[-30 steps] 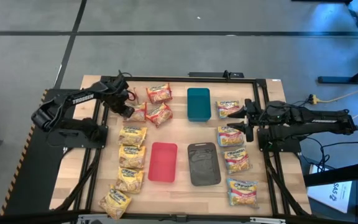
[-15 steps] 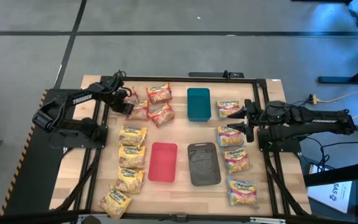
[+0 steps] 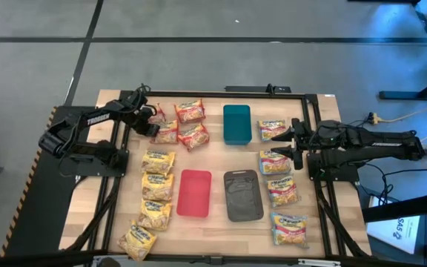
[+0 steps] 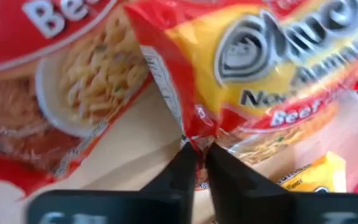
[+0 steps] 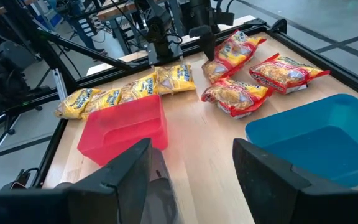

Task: Sort Maruchan noodles
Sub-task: Put the red bag into the red bin

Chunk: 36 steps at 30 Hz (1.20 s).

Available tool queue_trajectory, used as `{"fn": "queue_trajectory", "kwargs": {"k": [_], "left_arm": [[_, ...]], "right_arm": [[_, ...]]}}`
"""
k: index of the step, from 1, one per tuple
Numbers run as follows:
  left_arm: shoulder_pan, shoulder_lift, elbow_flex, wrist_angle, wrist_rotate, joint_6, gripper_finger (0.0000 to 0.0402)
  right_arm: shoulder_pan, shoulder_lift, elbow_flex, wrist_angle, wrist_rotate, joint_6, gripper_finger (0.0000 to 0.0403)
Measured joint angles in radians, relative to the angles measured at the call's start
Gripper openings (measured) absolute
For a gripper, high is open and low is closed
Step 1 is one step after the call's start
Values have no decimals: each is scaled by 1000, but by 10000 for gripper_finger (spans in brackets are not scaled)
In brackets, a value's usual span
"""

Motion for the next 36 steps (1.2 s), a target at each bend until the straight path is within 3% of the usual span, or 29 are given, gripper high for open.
{"fn": "queue_trajectory", "kwargs": {"k": [9, 21, 30, 36], "left_arm": [[0, -65, 0, 19, 39, 2, 1], [-7, -360, 0, 15, 104, -65, 0], [-97, -455, 15, 14, 97, -140, 0], [-173, -457, 132, 4, 96, -167, 0]], "right_arm": [[0, 0, 0, -4, 0, 0, 225], [0, 0, 0, -24, 10, -2, 225], [0, 0, 0, -25, 15, -23, 225], [0, 0, 0, -26, 23, -24, 225]]}}
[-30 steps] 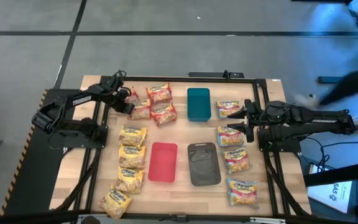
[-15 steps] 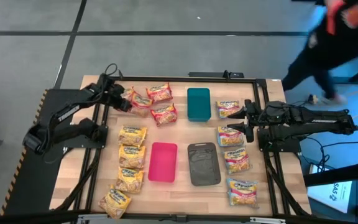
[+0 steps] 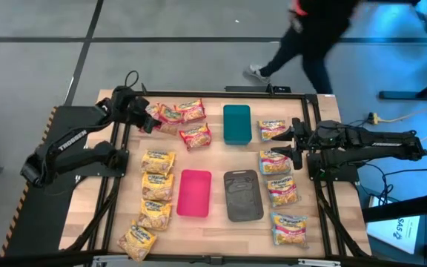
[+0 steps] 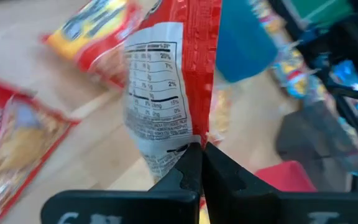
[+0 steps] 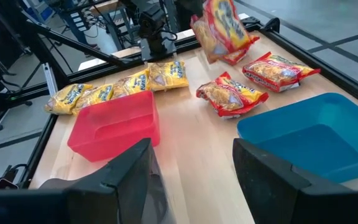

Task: Sort Maruchan noodles
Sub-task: Put the red bag into the red bin

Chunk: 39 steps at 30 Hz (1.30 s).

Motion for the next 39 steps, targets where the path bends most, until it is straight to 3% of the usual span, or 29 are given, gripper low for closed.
{"fn": "queue_trajectory", "kwargs": {"k": [9, 16, 23, 28, 34, 39], "left_arm": [[-251, -8, 166, -81, -93, -52, 0], [-527, 11, 172, -73, -276, -159, 0], [-765, 56, 172, 105, -398, -274, 0], [-915, 129, 172, 116, -471, -346, 0], [-1046, 229, 172, 247, -564, -376, 0], [-1108, 315, 172, 246, -580, -417, 0]], "right_arm": [[0, 0, 0, 0, 0, 0, 225], [0, 0, 0, -1, 6, -1, 225], [0, 0, 0, -1, 6, -1, 225], [0, 0, 0, -1, 7, -1, 225], [0, 0, 0, -1, 7, -1, 225], [0, 0, 0, -1, 5, -1, 225]]}}
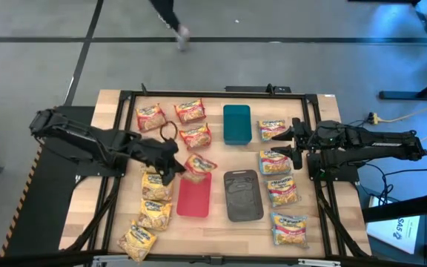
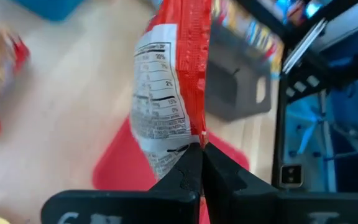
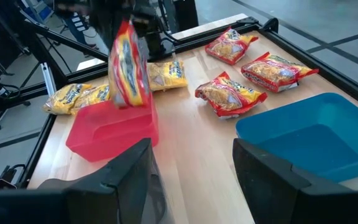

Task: Sort Maruchan noodles
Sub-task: Put the red bag into the red bin

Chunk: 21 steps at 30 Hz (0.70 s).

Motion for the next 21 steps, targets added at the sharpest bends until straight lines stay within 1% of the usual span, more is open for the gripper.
{"fn": "queue_trajectory", "kwargs": {"k": [4, 10, 15, 21], "left_arm": [[-36, 64, 0, 9, -49, 5, 0], [-61, 134, 0, 46, -62, 34, 0], [-66, 154, 0, 60, -115, 60, 0], [-66, 153, 0, 53, -125, 101, 0]], "right_arm": [[0, 0, 0, 0, -8, 0, 225], [0, 0, 0, 0, -9, 0, 225], [0, 0, 0, 0, -14, 0, 225], [0, 0, 0, 0, -36, 1, 225]]}}
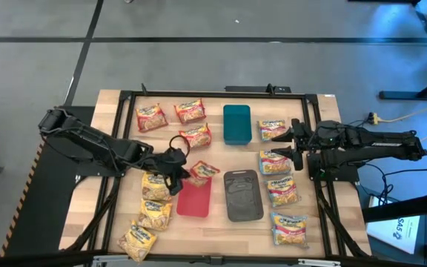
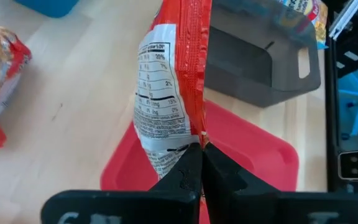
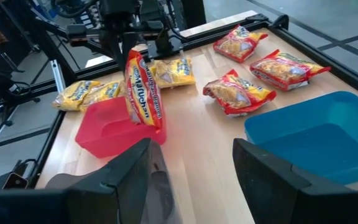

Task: Sort Maruchan noodles
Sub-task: Put the red bag into the red bin

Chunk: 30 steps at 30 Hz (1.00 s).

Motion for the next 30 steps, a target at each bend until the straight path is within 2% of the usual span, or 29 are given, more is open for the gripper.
{"fn": "queue_trajectory", "kwargs": {"k": [5, 17, 30], "left_arm": [[2, 0, 0, -7, -33, 31, 10], [2, 85, 0, 17, -17, 37, 83], [8, 114, 0, 9, -26, 14, 95]], "right_arm": [[0, 0, 0, -1, 0, 0, 225], [0, 0, 0, -4, 0, -3, 225], [0, 0, 0, -7, -1, -3, 225]]}}
